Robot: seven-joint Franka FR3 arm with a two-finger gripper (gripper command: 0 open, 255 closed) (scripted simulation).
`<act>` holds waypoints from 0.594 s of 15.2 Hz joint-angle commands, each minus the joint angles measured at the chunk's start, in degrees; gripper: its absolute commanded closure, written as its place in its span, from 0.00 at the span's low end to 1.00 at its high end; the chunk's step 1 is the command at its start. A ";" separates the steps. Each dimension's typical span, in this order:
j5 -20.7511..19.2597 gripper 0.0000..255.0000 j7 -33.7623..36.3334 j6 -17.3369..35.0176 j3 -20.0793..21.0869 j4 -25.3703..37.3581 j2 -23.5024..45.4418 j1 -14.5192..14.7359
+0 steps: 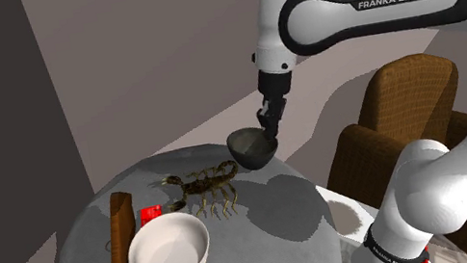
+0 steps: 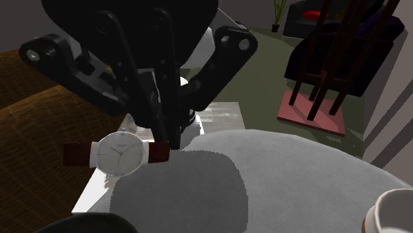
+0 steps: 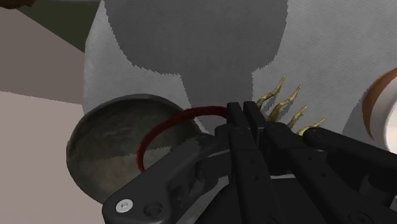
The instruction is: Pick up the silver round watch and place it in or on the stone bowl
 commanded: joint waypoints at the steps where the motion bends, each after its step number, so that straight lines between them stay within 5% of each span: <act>1: -1.50 1.00 -2.39 0.37 -1.92 2.35 2.89 -1.25; 7: -4.31 1.00 -8.22 1.65 -6.38 10.79 12.84 -3.97; 9: -4.30 1.00 -8.26 3.20 -6.38 9.34 12.94 -3.97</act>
